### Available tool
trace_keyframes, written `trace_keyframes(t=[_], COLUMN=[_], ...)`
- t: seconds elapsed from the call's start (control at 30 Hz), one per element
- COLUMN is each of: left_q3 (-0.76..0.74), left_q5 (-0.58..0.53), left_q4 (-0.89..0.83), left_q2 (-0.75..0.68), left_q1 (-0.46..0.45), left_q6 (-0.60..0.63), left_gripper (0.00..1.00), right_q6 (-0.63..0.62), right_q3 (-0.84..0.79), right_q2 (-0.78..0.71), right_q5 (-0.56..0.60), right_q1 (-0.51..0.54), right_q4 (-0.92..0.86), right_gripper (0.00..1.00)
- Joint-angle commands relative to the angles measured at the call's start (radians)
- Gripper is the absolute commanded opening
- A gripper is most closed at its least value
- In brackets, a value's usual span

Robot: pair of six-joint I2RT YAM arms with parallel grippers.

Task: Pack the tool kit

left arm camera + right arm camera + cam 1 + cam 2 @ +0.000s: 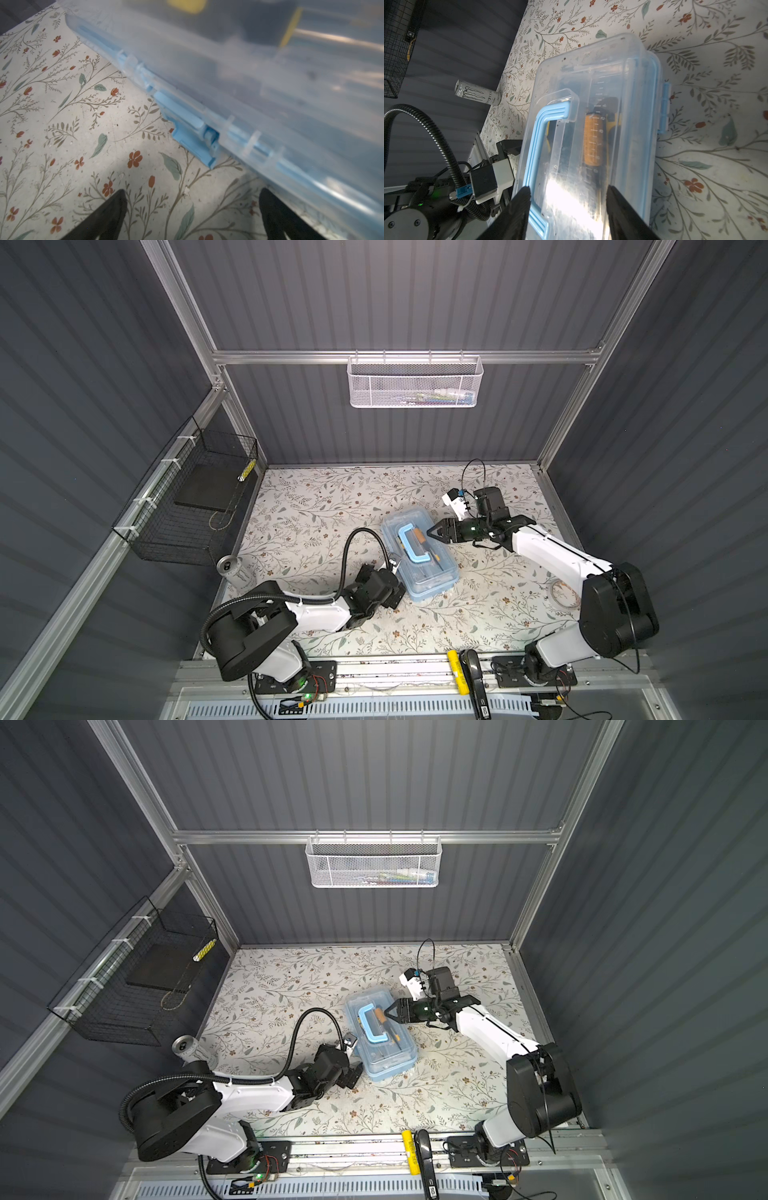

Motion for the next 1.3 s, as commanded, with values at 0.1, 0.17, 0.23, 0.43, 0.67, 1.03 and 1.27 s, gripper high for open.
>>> trace_keyframes(t=[0.1,0.17,0.23,0.43,0.67,1.03,1.27], left_q3=[0.037,0.040,0.038,0.047,0.034,0.058,0.045], left_q5=[-0.100,-0.126,-0.154,-0.196,-0.281,-0.339,-0.036], left_q4=[0.103,0.120,0.146,0.213,0.134,-0.054,-0.048], left_q2=[0.082,0.097,0.109,0.160,0.108,-0.021,-0.053], left_q1=[0.008,0.015,0.022,0.027,0.036,0.050,0.161], left_q6=[0.019,0.010,-0.007,-0.011,-0.073,-0.218,-0.377], left_gripper=[1.00,1.00,1.00,1.00,1.00,1.00,1.00], right_q6=[0.010,0.008,0.011,0.016,0.013,0.024,0.027], right_q3=[-0.043,-0.052,-0.059,-0.072,-0.086,-0.086,-0.087], right_q2=[-0.021,-0.033,-0.043,-0.047,-0.057,-0.043,-0.031], right_q5=[-0.006,-0.007,-0.008,-0.014,-0.011,-0.016,-0.024], right_q1=[-0.014,-0.016,-0.019,-0.023,-0.028,-0.034,-0.034], right_q4=[-0.034,-0.035,-0.032,-0.028,-0.026,-0.025,-0.006], right_gripper=[0.61,0.61,0.61,0.61,0.61,0.60,0.60])
